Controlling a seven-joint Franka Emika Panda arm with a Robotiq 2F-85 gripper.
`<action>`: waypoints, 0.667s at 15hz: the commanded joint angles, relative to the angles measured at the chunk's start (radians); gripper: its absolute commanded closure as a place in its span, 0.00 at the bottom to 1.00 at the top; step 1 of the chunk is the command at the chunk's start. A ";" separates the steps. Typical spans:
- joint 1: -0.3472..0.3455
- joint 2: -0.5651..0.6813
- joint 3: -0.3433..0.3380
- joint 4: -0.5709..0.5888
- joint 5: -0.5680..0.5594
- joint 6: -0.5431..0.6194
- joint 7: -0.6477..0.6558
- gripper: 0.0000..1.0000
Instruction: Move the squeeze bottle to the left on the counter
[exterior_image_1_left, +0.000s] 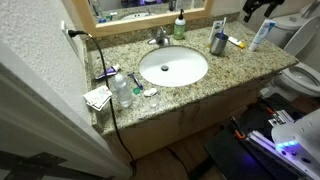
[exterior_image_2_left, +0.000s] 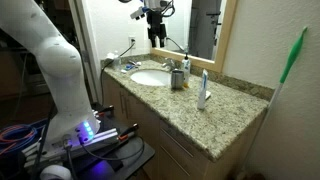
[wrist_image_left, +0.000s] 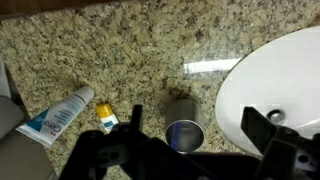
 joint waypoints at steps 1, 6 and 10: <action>0.008 0.000 -0.007 0.002 -0.003 -0.003 0.002 0.00; 0.003 0.020 -0.038 0.003 -0.005 0.022 -0.062 0.00; -0.074 0.054 -0.205 0.049 0.087 -0.009 -0.104 0.00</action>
